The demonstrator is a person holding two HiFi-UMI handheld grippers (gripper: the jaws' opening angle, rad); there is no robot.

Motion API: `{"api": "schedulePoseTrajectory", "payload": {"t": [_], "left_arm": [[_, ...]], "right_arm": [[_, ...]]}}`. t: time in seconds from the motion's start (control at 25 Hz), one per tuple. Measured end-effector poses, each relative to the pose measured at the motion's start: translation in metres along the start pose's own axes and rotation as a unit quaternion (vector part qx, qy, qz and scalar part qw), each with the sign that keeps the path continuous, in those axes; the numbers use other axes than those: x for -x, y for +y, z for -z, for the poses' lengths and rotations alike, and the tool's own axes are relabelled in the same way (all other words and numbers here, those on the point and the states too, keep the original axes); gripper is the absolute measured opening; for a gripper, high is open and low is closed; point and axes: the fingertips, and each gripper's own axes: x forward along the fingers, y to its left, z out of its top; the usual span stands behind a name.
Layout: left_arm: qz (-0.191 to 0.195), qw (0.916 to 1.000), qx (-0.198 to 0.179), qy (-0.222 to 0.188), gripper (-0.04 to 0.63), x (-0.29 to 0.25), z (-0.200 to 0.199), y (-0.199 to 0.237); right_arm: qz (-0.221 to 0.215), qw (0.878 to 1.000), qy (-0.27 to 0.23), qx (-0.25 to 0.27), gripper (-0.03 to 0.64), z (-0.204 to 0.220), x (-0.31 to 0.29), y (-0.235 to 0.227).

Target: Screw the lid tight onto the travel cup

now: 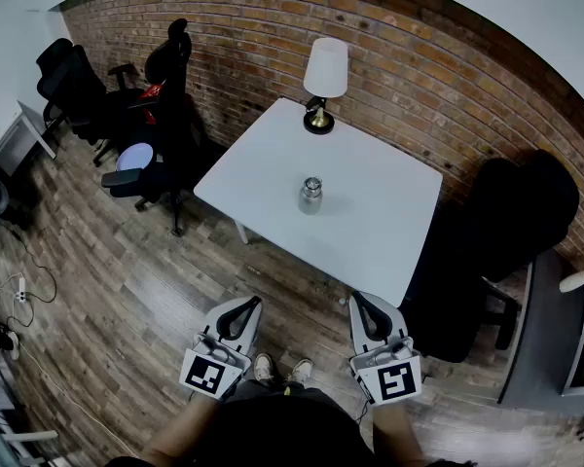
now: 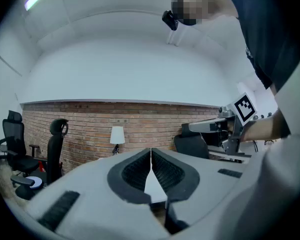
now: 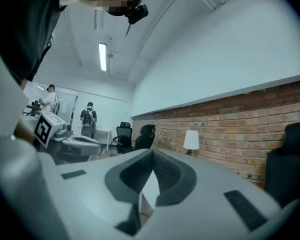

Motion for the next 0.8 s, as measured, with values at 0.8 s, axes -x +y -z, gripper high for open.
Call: {"api": "schedulePoseTrajectory", "payload": {"t": [0.8], "left_arm": [[-0.039,0.9988,0.012,0.025,0.026,-0.008,0.025,-0.013]], "right_arm": [[-0.060,0.998,-0.005,-0.029,0.014,0.034,0.001,-0.009]]}}
